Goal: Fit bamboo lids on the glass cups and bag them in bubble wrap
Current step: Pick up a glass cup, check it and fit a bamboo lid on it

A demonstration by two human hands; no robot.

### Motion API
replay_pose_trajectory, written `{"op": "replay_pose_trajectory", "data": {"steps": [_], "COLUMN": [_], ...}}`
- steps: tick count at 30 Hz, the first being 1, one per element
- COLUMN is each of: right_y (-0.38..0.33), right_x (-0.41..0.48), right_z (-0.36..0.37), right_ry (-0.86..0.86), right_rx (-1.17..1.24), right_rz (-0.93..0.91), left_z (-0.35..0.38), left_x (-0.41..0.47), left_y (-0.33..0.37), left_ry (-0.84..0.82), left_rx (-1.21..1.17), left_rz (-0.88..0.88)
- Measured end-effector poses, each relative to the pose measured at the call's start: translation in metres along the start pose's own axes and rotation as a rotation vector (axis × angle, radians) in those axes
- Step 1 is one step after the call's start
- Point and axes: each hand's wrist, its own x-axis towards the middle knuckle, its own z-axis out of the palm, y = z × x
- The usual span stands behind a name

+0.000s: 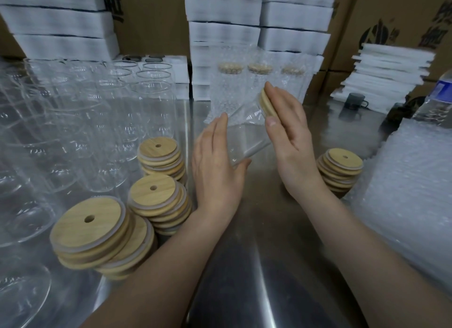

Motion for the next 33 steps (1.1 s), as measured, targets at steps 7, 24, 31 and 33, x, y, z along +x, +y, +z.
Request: {"op": "replay_pose_trajectory", "data": {"steps": [7, 24, 31, 33], "right_y": [-0.0009, -0.0031, -0.0051, -0.009], "right_x": [0.0004, 0.0005, 0.0007, 0.0016], "right_z": [0.0006, 0.0016, 0.0011, -0.0003], "right_ry": [-0.008, -0.059, -0.131, -0.175], "right_rx": [-0.032, -0.093, -0.1, -0.151], "right_rz": [-0.023, -0.026, 0.01, 0.027], "left_z": [-0.0002, -0.0041, -0.0043, -0.0031], "left_x": [0.0003, 0.0015, 0.0026, 0.0037], "left_y": [-0.002, -0.0013, -0.004, -0.0032], "left_ry": [-0.005, 0.021, 0.02, 0.012], "left_rx": [-0.039, -0.035, -0.032, -0.058], "left_rz": [-0.014, -0.017, -0.031, -0.069]}}
